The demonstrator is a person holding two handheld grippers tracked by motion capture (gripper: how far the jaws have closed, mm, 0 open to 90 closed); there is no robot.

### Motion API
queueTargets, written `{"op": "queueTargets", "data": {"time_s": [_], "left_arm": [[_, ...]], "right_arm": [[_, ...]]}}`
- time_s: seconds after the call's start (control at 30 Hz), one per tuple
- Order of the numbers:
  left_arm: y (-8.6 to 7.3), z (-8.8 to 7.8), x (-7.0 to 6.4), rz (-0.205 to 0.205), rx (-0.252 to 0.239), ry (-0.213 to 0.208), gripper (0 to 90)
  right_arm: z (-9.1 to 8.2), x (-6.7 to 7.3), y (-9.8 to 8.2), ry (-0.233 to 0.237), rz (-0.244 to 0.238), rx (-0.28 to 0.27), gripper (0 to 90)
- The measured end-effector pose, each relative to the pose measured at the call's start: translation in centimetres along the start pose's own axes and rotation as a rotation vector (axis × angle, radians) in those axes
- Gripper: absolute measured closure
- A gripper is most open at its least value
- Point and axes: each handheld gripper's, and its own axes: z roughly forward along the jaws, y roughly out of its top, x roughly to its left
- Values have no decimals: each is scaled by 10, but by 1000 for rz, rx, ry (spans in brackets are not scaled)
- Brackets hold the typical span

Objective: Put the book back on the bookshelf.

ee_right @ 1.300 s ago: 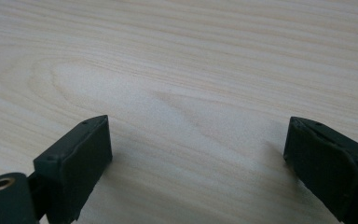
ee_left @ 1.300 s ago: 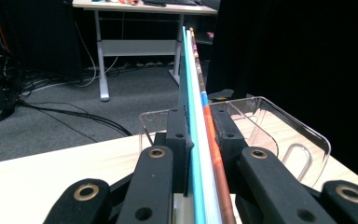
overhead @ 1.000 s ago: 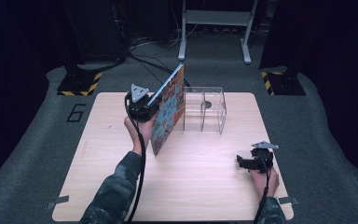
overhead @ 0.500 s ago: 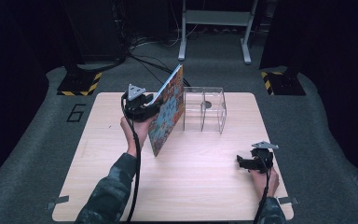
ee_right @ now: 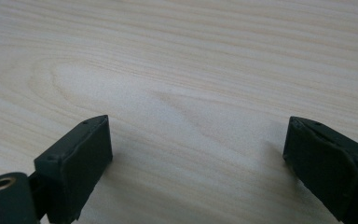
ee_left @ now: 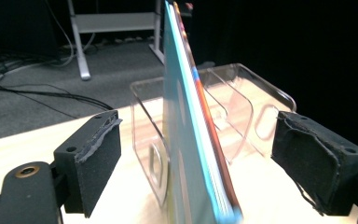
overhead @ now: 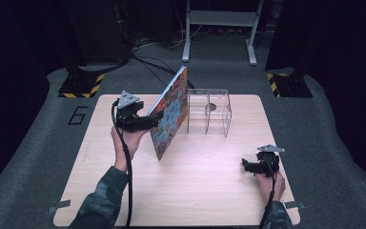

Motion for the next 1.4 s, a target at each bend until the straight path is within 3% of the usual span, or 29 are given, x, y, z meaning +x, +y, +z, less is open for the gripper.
{"op": "queueTargets", "data": {"time_s": [0.37, 0.6, 0.83, 1.0, 1.23, 1.4], "left_arm": [[-22, -40, 4, 70, 53, 10, 46], [-48, -57, 12, 67, 90, 40, 1], [-84, -67, 26, 40, 115, 90, 1], [-110, -71, 38, 9, 158, 118, 0], [-155, -75, 53, -27, 197, 159, 0], [-193, -72, 64, -39, 284, 187, 0]], "right_arm": [[0, 1, 0, -3, 7, -2, 70], [0, 0, 0, -1, 2, 0, 69], [0, 0, 0, -2, 3, 2, 69], [0, 0, 0, -2, 3, 2, 69], [0, 1, 0, -2, 4, 1, 68], [1, 1, 0, -4, 6, 1, 68]]}}
